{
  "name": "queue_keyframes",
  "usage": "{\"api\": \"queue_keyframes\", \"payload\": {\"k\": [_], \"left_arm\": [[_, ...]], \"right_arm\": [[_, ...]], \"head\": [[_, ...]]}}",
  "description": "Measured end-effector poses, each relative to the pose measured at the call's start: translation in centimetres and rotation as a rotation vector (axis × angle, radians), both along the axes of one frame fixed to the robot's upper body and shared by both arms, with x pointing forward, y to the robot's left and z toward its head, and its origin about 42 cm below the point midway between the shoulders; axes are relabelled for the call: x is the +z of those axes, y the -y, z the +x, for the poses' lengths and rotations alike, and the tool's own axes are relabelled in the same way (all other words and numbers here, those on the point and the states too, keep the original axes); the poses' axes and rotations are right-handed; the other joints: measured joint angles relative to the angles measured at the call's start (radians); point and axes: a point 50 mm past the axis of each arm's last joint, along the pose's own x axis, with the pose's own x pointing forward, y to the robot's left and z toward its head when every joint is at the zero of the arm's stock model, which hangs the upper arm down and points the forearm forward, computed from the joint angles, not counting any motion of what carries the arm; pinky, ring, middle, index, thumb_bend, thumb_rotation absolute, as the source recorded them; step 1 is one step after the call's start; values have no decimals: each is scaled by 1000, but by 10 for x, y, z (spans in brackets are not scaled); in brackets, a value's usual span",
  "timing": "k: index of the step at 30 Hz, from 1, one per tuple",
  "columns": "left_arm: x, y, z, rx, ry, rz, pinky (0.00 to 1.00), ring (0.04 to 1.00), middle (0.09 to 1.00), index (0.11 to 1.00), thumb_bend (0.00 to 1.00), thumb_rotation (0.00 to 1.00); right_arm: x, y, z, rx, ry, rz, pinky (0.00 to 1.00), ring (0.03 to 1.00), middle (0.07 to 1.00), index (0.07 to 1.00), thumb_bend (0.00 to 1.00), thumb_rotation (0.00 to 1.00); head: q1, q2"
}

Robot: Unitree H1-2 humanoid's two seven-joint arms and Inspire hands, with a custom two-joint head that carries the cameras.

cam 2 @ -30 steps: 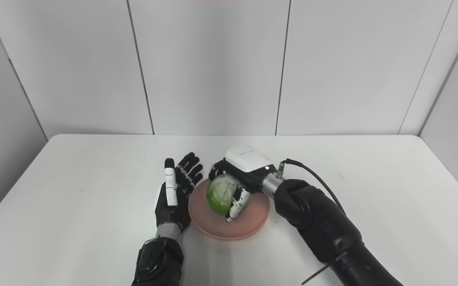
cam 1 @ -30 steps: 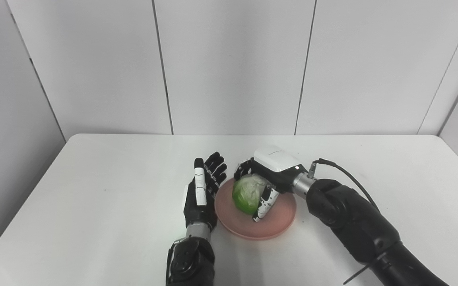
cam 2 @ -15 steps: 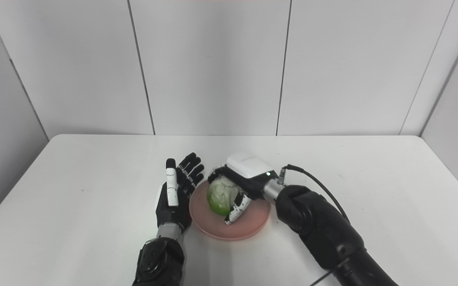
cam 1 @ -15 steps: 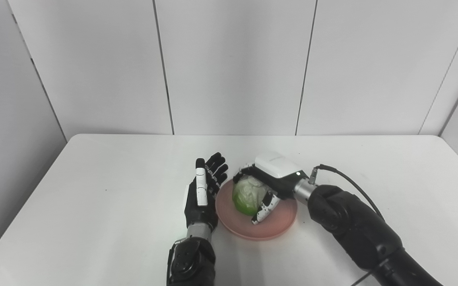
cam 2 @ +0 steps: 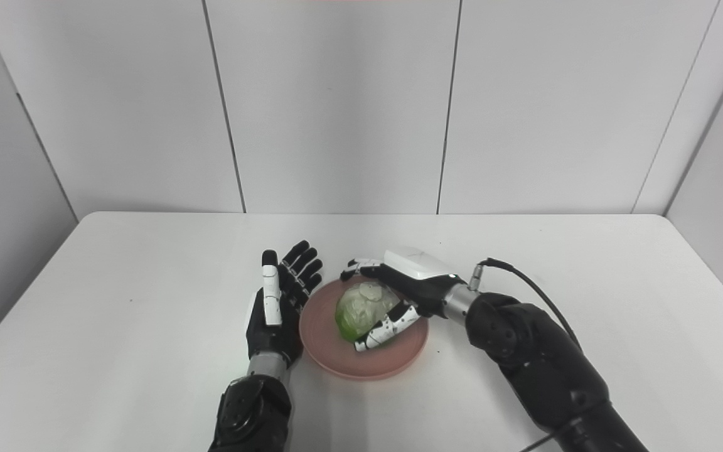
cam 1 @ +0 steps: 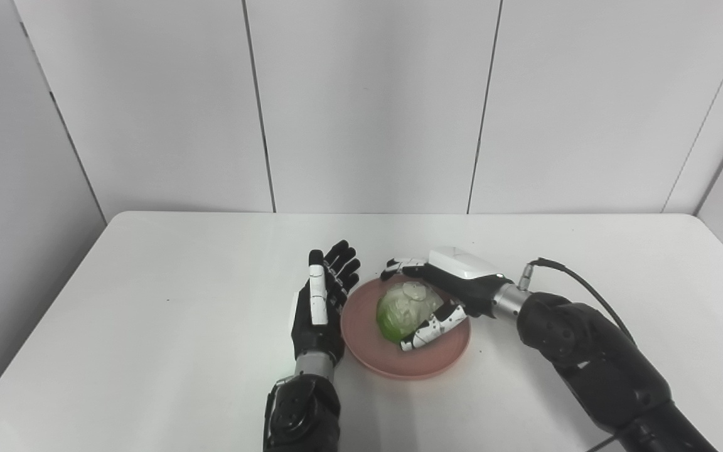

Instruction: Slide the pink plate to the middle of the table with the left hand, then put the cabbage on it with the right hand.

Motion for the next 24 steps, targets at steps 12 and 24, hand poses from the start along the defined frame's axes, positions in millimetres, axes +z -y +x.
{"api": "queue_keyframes", "payload": {"k": [12, 24], "left_arm": [[-3, 7, -3, 30, 45, 189, 994, 995, 996, 985, 854, 912], [-2, 11, -3, 54, 83, 312, 1000, 1000, 1000, 1000, 752, 901]], "right_arm": [[-33, 18, -13, -310, 7, 702, 797, 849, 884, 869, 872, 912], [-85, 11, -27, -534, -257, 1178, 851, 882, 920, 914, 830, 934]], "head": [[5, 0], [8, 0]]}}
